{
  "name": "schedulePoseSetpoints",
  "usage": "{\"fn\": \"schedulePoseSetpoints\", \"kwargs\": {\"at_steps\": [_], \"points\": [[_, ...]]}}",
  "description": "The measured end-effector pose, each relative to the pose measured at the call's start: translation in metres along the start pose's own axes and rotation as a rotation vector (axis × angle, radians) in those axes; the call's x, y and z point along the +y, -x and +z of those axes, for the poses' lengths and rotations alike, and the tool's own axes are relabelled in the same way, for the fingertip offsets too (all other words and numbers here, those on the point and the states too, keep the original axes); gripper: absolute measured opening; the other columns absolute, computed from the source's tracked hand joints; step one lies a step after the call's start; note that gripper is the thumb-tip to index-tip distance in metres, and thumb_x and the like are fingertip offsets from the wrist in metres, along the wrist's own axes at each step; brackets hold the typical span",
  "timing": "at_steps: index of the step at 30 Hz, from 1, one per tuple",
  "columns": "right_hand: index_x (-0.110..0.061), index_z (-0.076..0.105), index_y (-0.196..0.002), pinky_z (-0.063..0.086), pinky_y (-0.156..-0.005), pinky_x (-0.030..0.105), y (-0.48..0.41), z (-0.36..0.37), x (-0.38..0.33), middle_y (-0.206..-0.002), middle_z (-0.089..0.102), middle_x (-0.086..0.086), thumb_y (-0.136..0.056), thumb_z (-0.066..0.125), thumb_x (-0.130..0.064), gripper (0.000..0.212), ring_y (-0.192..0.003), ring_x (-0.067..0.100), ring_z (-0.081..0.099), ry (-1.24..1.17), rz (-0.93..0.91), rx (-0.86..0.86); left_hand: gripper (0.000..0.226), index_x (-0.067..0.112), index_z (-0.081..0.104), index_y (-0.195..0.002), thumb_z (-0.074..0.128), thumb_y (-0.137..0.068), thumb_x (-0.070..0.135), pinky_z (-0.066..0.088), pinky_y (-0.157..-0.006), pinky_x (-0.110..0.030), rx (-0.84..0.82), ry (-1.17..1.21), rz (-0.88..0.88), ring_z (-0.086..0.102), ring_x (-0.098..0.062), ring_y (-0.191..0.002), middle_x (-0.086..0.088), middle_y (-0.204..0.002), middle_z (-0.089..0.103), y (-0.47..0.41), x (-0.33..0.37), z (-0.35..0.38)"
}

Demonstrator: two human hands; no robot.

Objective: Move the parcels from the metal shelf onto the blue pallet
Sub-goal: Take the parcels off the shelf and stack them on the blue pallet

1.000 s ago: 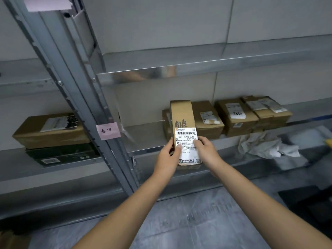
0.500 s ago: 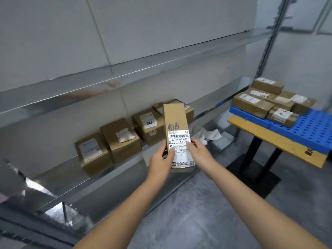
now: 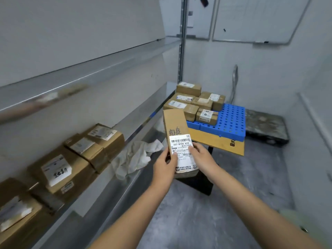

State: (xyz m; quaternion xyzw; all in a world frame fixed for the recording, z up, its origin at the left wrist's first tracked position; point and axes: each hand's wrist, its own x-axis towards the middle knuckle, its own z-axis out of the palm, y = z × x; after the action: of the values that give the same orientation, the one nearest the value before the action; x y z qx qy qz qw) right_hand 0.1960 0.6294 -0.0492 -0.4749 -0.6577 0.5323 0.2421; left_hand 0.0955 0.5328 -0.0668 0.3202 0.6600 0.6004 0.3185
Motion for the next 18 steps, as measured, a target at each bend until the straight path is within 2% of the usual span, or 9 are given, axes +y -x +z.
{"fn": "schedulePoseSetpoints", "kwargs": {"at_steps": [2,4,6,8,13,15,18], "points": [[-0.018,0.048,-0.133,0.053,-0.072,0.024,-0.026,-0.013,-0.002,-0.102,0.065,-0.011,-0.101,0.042,-0.03,0.035,-0.088,0.007,0.065,-0.013,0.011,0.06,0.03,0.038,0.062,-0.121,0.055,-0.096,0.024,0.056,-0.08,-0.024,-0.061,0.012,0.012,0.068,-0.003,-0.096,0.012,-0.106,0.072,-0.032,0.003,0.015],[-0.019,0.048,-0.133,0.048,-0.061,0.017,-0.049,-0.023,-0.005,-0.093,0.061,-0.02,-0.101,0.043,-0.029,0.034,-0.08,-0.002,0.063,-0.024,0.012,0.101,0.032,0.034,0.061,-0.125,0.055,-0.096,0.023,0.056,-0.08,-0.021,-0.092,0.025,0.023,0.068,-0.001,-0.095,0.011,-0.108,0.072,-0.059,0.007,0.028],[-0.018,0.048,-0.134,0.048,-0.06,0.018,-0.072,-0.032,-0.008,-0.092,0.061,-0.021,-0.101,0.043,-0.029,0.035,-0.079,-0.003,0.063,-0.034,0.024,0.136,0.033,0.031,0.062,-0.126,0.055,-0.095,0.023,0.055,-0.08,-0.019,-0.113,0.02,0.03,0.068,0.002,-0.094,0.012,-0.107,0.072,-0.086,0.009,0.04],[-0.018,0.049,-0.133,0.048,-0.056,0.015,-0.091,-0.04,-0.009,-0.093,0.063,-0.02,-0.101,0.043,-0.028,0.034,-0.076,-0.005,0.065,-0.047,0.042,0.166,0.032,0.029,0.062,-0.127,0.054,-0.096,0.022,0.056,-0.085,-0.026,-0.148,0.024,0.015,0.067,-0.001,-0.096,0.012,-0.107,0.072,-0.108,0.01,0.051],[-0.02,0.051,-0.13,0.045,-0.052,0.012,-0.131,-0.064,0.0,-0.093,0.063,-0.019,-0.101,0.043,-0.028,0.031,-0.072,-0.007,0.063,-0.069,0.092,0.246,0.035,0.025,0.06,-0.131,0.054,-0.096,0.021,0.055,-0.088,-0.029,-0.22,0.016,-0.001,0.066,-0.006,-0.101,0.007,-0.112,0.071,-0.156,0.008,0.086],[-0.021,0.05,-0.129,0.044,-0.05,0.012,-0.145,-0.079,0.008,-0.099,0.064,-0.014,-0.101,0.042,-0.028,0.031,-0.075,-0.005,0.063,-0.065,0.107,0.262,0.034,0.026,0.06,-0.13,0.054,-0.097,0.022,0.055,-0.084,-0.023,-0.252,0.013,-0.004,0.066,-0.003,-0.1,0.01,-0.112,0.07,-0.166,0.006,0.104],[-0.022,0.05,-0.13,0.045,-0.051,0.014,-0.167,-0.106,0.017,-0.101,0.064,-0.013,-0.101,0.042,-0.029,0.031,-0.078,-0.004,0.062,-0.07,0.123,0.28,0.03,0.032,0.06,-0.125,0.054,-0.097,0.022,0.05,-0.067,-0.009,-0.291,0.014,-0.007,0.066,0.004,-0.092,0.016,-0.107,0.071,-0.182,0.005,0.134]]}}
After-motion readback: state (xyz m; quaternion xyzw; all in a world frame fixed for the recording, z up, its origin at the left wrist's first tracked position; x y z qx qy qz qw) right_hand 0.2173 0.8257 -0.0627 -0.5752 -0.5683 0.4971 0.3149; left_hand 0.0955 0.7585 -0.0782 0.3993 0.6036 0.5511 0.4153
